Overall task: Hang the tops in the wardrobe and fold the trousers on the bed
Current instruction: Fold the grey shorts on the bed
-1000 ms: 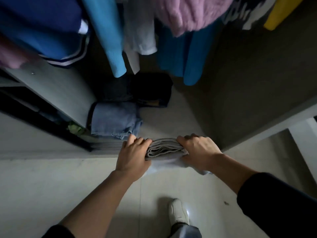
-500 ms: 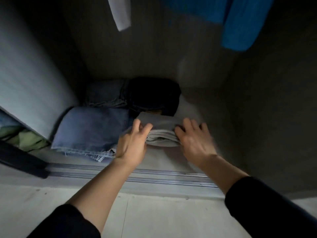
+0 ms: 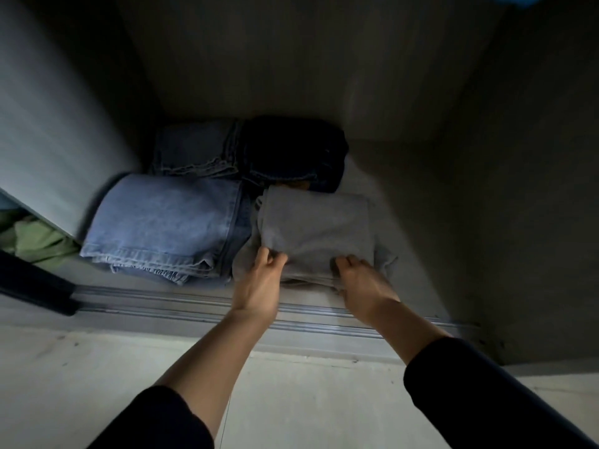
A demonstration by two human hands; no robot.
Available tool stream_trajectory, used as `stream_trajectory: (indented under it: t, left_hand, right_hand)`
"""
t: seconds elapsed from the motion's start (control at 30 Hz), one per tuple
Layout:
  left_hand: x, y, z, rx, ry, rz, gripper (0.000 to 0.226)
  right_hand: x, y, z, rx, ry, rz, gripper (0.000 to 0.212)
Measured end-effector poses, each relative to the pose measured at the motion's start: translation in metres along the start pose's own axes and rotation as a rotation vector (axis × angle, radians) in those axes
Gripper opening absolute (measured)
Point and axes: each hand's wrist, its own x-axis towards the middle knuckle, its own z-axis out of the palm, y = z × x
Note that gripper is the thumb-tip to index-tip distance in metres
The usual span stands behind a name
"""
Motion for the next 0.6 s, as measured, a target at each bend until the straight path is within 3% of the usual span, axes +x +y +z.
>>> stream_trajectory:
  t: [0.13, 0.23, 0.4, 0.6]
  left_hand:
    - [-0.021, -0.001, -0.029, -0.114, -0.103, 0.026, 0.055]
    - [-0.047, 0.008, -0.083, -0.159, -0.114, -0.016, 0.051]
    - [-0.110, 0.024, -0.228, -0.203, -0.048, -0.124, 0.034]
    - [-0.180, 0.036, -0.420, -0.276, 0.070, -0.300, 0.032]
  right_hand:
    - [-0.022, -0.006, -0.032, 0.200, -0.099, 0.033, 0.056]
    - [-0.050, -0.027, -0.079, 0.250, -0.106, 0.013, 0.048]
    - [-0.116, -0.094, -0.205, 0.333, -0.071, -0.117, 0.040]
    - [-0.190, -0.184, -0.382, 0.403, 0.002, -0.253, 0.019]
